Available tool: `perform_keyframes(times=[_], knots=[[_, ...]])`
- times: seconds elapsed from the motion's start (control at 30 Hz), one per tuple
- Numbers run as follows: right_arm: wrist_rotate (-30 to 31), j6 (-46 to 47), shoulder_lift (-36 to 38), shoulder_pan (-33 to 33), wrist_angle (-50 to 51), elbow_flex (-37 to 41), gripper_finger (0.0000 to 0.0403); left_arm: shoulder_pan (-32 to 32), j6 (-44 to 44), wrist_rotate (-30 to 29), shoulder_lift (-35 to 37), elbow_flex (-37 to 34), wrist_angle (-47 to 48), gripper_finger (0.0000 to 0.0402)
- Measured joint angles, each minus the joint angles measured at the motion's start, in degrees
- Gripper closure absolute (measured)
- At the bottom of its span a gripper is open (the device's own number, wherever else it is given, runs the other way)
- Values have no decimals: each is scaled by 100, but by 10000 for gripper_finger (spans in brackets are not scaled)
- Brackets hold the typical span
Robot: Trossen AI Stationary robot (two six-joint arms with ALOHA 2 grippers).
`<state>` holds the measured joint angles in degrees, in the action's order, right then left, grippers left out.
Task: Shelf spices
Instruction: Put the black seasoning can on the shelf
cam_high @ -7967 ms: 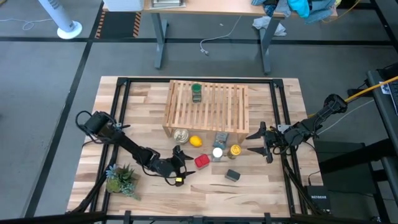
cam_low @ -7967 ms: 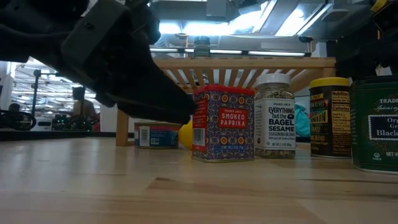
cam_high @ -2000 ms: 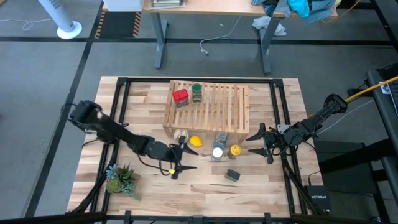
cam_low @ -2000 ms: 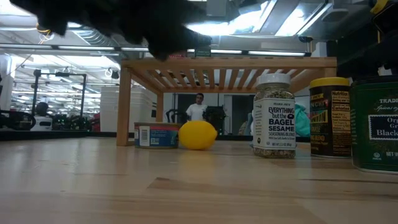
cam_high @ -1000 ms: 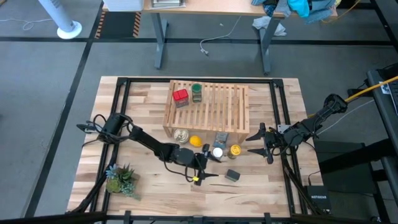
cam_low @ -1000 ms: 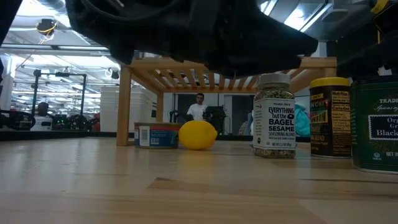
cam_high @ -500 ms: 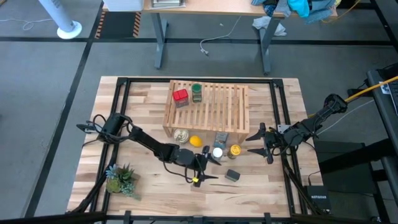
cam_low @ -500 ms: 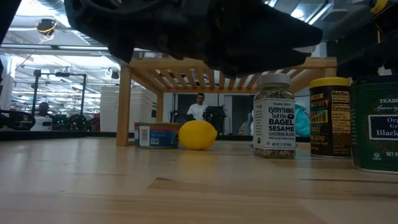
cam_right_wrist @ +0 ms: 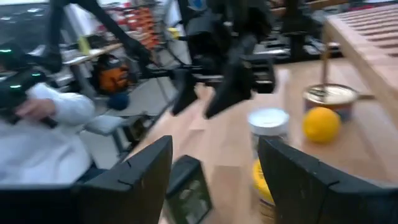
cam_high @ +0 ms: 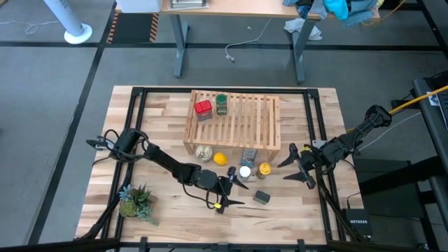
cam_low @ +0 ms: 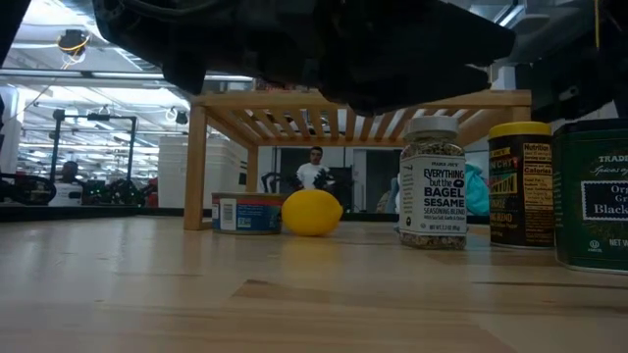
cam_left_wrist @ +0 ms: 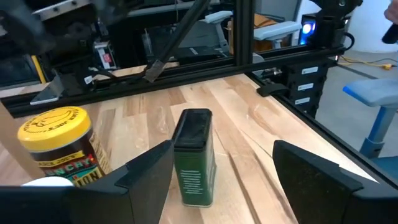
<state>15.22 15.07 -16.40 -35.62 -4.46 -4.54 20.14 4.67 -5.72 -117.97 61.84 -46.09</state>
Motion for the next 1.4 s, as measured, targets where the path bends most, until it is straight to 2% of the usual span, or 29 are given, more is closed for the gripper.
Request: perform_keyframes(times=[0.17,0.37,0.67,0.77,0.9,1.17,1.27,1.4], knots=[[-478,-24,2,0,-240,0,159,-4,54,-6,0,0,17,135],[-481,-33,2,0,-558,0,159,-2,629,-376,251,-15,218,135],[-570,-35,2,0,-1225,0,159,6,1036,-685,1663,-202,1929,135],[-577,-35,2,0,-1195,2,159,11,938,-820,2096,-457,2241,135],[-575,-35,2,-2,-1203,0,159,6,879,-1324,2614,-918,2335,135],[77,-53,2,2,-1205,0,159,6,860,-2649,3831,-1869,2355,135],[306,-125,1,1,-1213,0,159,6,772,-2902,4459,-2201,2442,135],[999,-201,0,0,-1244,0,159,6,591,-3017,5352,-2641,2664,135]])
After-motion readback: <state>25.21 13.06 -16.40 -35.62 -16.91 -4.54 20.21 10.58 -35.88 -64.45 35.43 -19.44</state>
